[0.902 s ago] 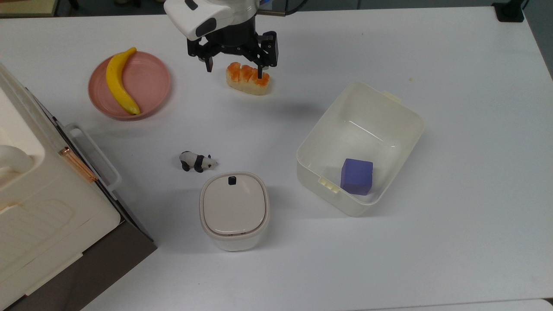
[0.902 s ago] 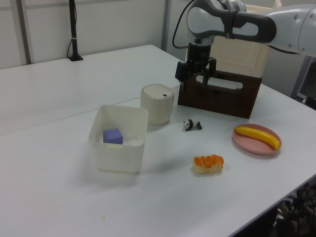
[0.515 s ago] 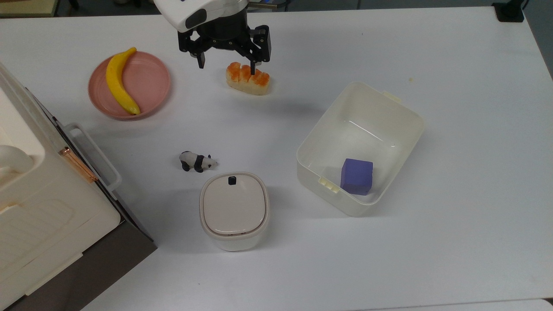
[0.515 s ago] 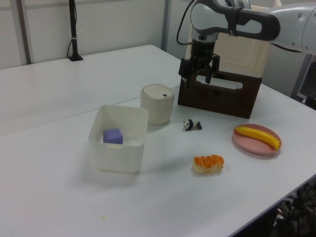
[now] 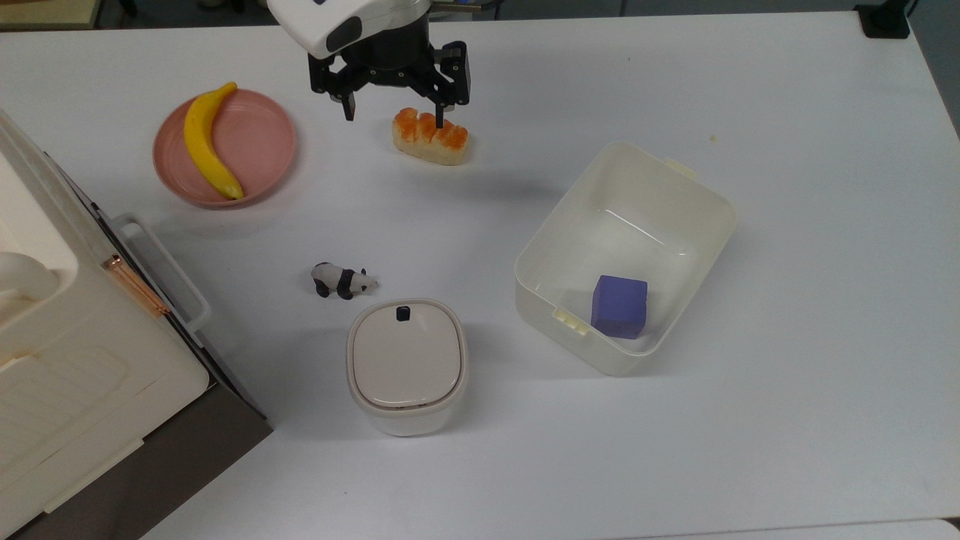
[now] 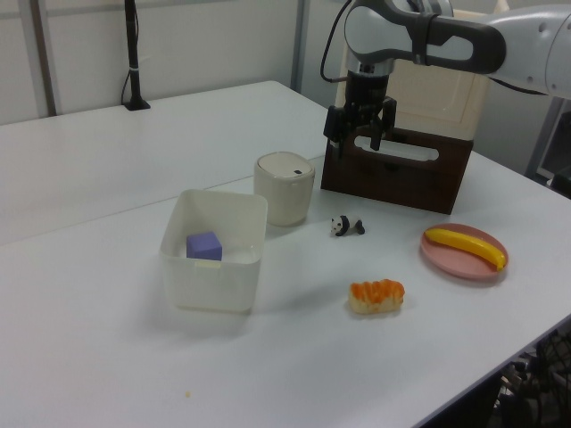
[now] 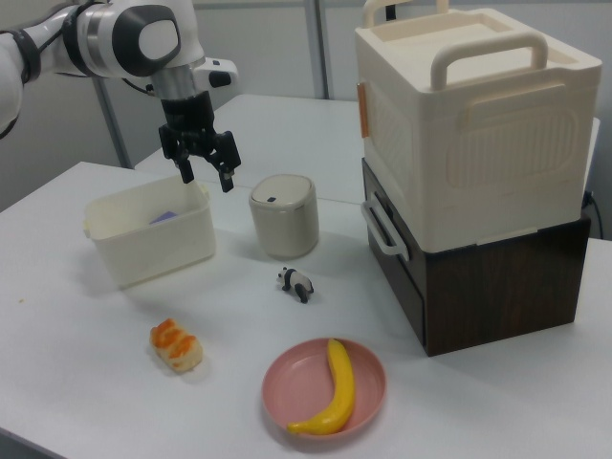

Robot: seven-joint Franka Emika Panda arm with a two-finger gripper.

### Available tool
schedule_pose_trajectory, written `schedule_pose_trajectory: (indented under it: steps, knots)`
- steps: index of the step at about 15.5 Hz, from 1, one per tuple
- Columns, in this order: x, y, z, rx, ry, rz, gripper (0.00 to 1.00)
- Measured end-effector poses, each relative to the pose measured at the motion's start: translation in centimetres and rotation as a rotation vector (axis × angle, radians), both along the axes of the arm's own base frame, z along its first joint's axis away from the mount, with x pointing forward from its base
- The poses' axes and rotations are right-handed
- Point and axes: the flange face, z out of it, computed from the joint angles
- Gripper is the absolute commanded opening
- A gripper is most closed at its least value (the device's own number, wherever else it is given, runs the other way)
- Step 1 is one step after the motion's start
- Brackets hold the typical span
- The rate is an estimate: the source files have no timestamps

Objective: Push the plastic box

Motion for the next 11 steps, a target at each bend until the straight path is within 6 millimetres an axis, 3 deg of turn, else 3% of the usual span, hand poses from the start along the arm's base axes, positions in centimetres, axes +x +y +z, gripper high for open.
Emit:
schedule_pose_trajectory:
  steps: [4, 11]
  knots:
    - [0.0, 1.5, -0.5, 0.043, 0.013, 0.065, 1.0]
    - [0.7, 7.1, -2.3, 0.059, -0.001, 0.167, 1.0]
